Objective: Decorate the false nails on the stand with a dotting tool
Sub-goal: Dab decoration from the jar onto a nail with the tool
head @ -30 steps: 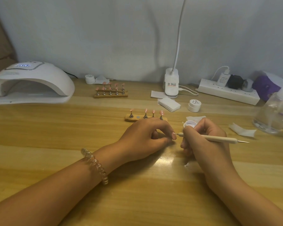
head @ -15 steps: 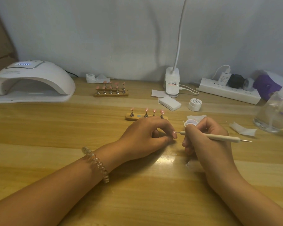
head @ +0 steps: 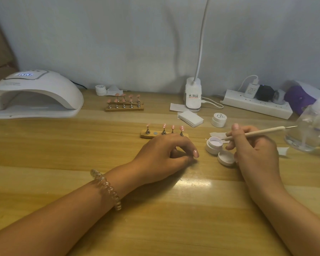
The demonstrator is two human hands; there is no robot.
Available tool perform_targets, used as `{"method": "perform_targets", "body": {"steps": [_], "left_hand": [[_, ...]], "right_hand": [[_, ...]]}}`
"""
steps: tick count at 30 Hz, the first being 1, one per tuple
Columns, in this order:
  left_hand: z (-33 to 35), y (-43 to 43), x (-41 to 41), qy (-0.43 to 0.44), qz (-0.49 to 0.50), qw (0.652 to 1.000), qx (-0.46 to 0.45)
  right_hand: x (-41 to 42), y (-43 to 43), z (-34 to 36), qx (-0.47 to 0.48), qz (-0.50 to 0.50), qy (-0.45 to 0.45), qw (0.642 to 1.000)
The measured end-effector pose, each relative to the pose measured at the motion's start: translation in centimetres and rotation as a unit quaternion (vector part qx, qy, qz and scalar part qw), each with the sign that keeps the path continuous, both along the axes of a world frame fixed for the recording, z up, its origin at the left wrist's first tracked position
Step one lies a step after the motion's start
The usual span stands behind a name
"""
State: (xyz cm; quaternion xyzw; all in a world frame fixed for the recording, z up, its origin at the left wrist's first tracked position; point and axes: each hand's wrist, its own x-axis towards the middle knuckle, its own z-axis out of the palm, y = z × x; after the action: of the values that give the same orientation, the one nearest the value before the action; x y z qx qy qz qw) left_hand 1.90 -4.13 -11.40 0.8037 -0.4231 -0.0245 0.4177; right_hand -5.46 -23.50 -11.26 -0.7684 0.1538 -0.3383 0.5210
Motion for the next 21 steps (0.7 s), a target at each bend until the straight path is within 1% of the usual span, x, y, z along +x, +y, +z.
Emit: {"method": "perform_targets", "body": {"steps": [3, 9, 13, 17, 21], "left_hand": [[0.12, -0.04, -0.07, -0.001, -0.001, 1.0, 0.001], [0.05, 0.03, -0.05, 0.009, 0.002, 1.0, 0.002], [0.1, 0.02, 0.0, 0.007, 0.0, 1.0, 0.003], [0.12, -0.01, -0.01, -0.001, -0.004, 1.0, 0.0], [0.01, -0.05, 0.02, -0.007, -0.002, 1.0, -0.001]], "right_hand": [[0.17, -0.1, -0.24, -0.014, 0.013, 0.012, 1.0], [0.13, 0.1, -0.25, -0.077, 0.021, 0.036, 0.996], [0.14, 0.03, -0.14, -0.068, 0.018, 0.025, 0.997], [-0.05, 0.22, -0.11, -0.096, 0.023, 0.038, 0.994], [-0.11, 0.36, 0.32, -0.075, 0.001, 0.0, 0.997]]}}
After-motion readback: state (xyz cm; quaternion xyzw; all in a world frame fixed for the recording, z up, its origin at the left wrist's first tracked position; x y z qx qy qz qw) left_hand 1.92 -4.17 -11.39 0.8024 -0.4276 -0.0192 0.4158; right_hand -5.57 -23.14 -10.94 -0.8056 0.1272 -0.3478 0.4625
